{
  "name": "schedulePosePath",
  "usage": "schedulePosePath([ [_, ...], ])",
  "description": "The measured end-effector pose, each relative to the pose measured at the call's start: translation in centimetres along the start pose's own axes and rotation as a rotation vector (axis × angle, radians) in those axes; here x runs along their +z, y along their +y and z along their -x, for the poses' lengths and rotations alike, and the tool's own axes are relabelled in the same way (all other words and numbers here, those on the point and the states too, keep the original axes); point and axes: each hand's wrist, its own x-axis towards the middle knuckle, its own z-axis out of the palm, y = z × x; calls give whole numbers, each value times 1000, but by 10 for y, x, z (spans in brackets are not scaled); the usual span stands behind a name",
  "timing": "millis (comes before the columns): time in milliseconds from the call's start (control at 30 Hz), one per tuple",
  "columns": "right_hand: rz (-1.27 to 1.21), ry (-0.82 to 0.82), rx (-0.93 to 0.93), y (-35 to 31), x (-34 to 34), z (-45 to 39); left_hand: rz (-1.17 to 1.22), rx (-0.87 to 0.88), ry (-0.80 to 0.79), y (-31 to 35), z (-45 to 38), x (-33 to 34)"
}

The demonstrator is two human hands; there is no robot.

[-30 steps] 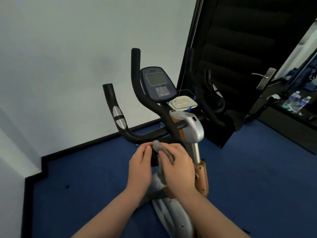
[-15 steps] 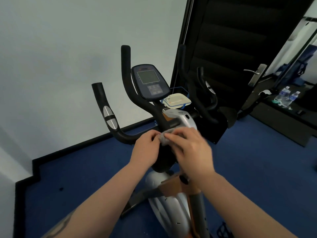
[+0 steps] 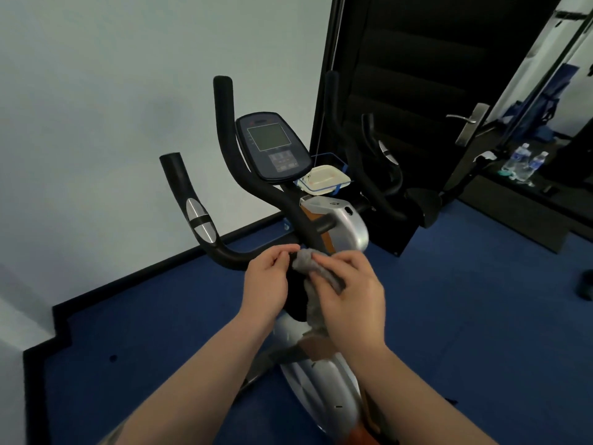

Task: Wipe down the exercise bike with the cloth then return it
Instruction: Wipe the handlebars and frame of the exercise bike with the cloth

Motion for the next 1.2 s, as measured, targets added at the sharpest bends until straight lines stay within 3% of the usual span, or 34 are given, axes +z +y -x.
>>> schedulePosePath([
  [133, 180, -21, -85, -13, 23, 11, 72, 22, -74, -3, 5, -8],
  [200, 40, -143, -49, -5, 13, 14, 25, 50, -108, -6, 7, -11],
  [267, -46, -366, -12, 3, -6, 7, -35, 70, -135, -9, 6, -13],
  [333, 86, -494, -66, 1, -20, -8, -63, 82, -154, -9, 3, -16],
  [433, 245, -263, -178, -13, -16, -20, -97, 131, -171, -8, -1, -17],
  [533, 288, -300, -211, -17, -5, -8, -198, 220, -92, -7, 4, -16],
  [667, 215, -632, -66, -1, -37, -34, -258, 379, 106, 1, 0, -17],
  [700, 115, -601, -30, 3, -44, -47, -296, 380, 127, 4, -6, -16],
  [767, -89, -375, 30, 8, -50, -78, -395, 325, 127, 9, -19, -12],
  [833, -144, -234, 36, 12, -37, -110, -461, 216, 97, 13, -30, -4],
  [1000, -72, -440, -137, 25, 24, -132, -978, 139, 65, 11, -44, 8],
  [1200, -262, -394, -149, 71, 8, -85, -951, 151, 91, 7, -41, 5],
])
